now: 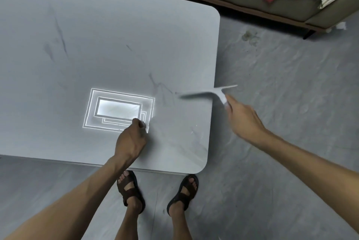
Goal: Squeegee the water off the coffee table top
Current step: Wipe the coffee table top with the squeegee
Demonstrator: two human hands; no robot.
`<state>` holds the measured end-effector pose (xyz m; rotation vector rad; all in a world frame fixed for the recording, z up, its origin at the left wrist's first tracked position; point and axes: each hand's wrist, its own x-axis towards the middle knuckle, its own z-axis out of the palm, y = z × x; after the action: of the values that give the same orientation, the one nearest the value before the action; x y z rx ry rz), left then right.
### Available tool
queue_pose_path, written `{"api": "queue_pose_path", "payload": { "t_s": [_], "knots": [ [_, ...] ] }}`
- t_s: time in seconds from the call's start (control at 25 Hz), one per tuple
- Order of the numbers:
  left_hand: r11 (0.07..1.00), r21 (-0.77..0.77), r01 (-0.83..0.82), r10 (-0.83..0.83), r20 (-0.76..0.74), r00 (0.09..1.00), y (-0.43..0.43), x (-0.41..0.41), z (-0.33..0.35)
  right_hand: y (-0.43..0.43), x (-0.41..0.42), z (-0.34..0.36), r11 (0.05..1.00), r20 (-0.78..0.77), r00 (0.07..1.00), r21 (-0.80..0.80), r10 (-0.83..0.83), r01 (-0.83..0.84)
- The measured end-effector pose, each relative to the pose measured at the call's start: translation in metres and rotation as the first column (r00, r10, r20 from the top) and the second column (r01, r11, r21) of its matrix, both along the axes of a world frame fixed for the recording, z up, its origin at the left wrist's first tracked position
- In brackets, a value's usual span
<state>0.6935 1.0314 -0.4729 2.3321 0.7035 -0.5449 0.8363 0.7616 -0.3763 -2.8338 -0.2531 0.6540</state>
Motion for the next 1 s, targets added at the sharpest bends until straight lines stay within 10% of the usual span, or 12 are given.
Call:
{"api": "queue_pose_path", "payload": {
  "t_s": [0.28, 0.68, 1.0],
  "knots": [
    [0.956, 0.031, -0.291, 0.289, 0.057, 0.956, 0.066, -0.038, -0.003, 0.173, 0.022, -0.037, 0.934, -0.184, 0.925, 0.070, -0.334, 0.351],
    [0.920, -0.008, -0.391, 0.391, -0.008, 0.920, 0.102, -0.069, -0.009, 0.164, -0.130, -0.065, 0.921, -0.155, 0.910, 0.130, 0.385, -0.368],
    [0.971, -0.066, -0.229, 0.230, 0.021, 0.973, -0.008, -0.059, -0.002, -0.012, -0.070, -0.052, 0.809, -0.127, 0.807, -0.054, 0.576, -0.586]
  ]
}}
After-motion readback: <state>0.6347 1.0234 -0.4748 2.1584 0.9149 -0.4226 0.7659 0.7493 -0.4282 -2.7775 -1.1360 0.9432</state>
